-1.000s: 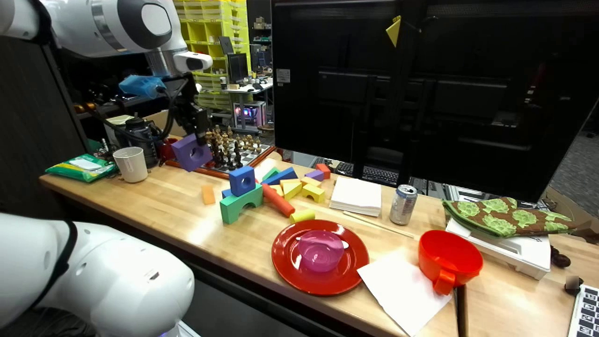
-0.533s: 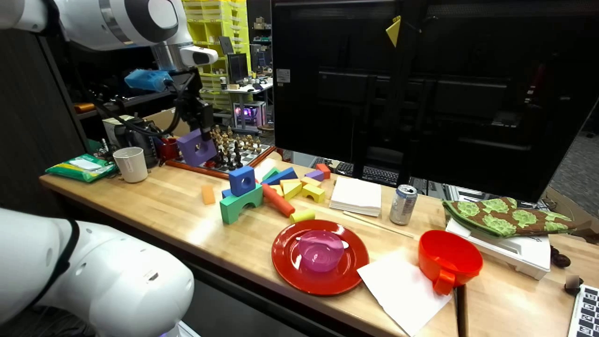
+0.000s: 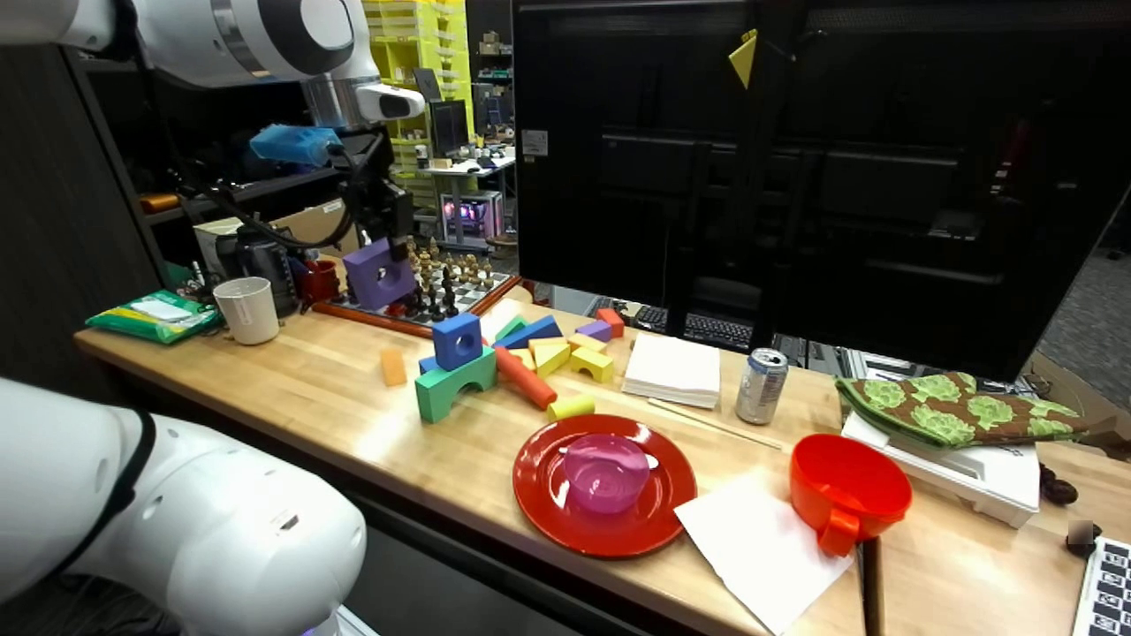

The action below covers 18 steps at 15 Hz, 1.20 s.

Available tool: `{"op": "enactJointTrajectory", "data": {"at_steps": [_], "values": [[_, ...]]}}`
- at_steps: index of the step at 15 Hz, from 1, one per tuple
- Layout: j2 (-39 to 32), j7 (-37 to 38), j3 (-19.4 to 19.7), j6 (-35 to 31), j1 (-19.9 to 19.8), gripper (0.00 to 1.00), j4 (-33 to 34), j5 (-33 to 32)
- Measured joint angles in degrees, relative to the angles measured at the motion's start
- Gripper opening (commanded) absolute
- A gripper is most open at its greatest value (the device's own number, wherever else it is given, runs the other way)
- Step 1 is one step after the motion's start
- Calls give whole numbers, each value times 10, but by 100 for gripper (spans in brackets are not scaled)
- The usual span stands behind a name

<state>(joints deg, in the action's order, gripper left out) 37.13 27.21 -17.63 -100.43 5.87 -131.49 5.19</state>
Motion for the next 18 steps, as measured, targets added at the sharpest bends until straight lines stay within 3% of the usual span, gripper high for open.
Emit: {"op": "enactJointTrajectory", "data": {"at_steps": [18], "values": [[-95,-34,28,-5,-1,16,72,-25]]}}
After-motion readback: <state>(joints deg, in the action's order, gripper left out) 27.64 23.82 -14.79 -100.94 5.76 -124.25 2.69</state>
